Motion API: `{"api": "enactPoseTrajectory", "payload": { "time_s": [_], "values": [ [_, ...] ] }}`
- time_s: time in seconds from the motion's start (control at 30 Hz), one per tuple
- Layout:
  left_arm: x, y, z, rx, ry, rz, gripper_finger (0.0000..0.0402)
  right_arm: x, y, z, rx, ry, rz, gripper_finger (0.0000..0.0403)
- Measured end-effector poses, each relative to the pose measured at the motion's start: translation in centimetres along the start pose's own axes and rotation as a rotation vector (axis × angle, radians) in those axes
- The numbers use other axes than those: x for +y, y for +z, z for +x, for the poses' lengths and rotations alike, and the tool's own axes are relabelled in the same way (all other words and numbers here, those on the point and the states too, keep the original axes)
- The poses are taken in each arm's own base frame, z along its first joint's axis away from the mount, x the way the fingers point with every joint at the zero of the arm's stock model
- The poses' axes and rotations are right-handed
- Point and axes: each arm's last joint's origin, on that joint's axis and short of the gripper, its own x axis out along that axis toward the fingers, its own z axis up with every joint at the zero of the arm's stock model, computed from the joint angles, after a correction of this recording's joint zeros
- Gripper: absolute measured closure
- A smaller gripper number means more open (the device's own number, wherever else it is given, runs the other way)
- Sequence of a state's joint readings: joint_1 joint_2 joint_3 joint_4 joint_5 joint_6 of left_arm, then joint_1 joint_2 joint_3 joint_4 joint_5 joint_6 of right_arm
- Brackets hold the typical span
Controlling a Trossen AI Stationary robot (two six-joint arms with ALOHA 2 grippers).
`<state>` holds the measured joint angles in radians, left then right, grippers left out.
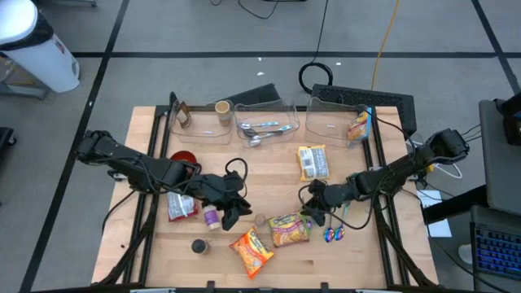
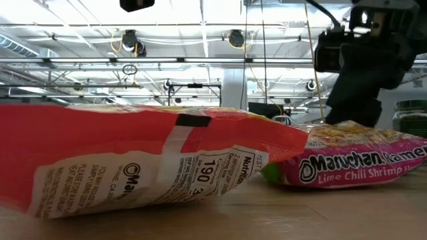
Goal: Pick & Place Food Item
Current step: Put the green noodle pack into the right transparent bin
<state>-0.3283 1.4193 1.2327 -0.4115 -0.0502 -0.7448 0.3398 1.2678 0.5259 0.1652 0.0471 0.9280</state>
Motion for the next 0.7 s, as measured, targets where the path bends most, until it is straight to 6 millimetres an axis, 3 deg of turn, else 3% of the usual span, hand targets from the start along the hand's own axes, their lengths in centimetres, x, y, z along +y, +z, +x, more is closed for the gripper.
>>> {"api": "enactPoseTrajectory", "payload": {
  "time_s": [0.23,0.7],
  "values": [
    [0.1,-0.1,0.0,0.017,0.008,0.011,0.0282,-0.1,-0.8,0.0,0.044,-0.031,0.063,0.0222],
    [0.2,-0.2,0.0,0.025,0.013,0.037,0.0282,0.4,-2.0,1.6,0.029,-0.026,0.096,0.0228]
  ]
}}
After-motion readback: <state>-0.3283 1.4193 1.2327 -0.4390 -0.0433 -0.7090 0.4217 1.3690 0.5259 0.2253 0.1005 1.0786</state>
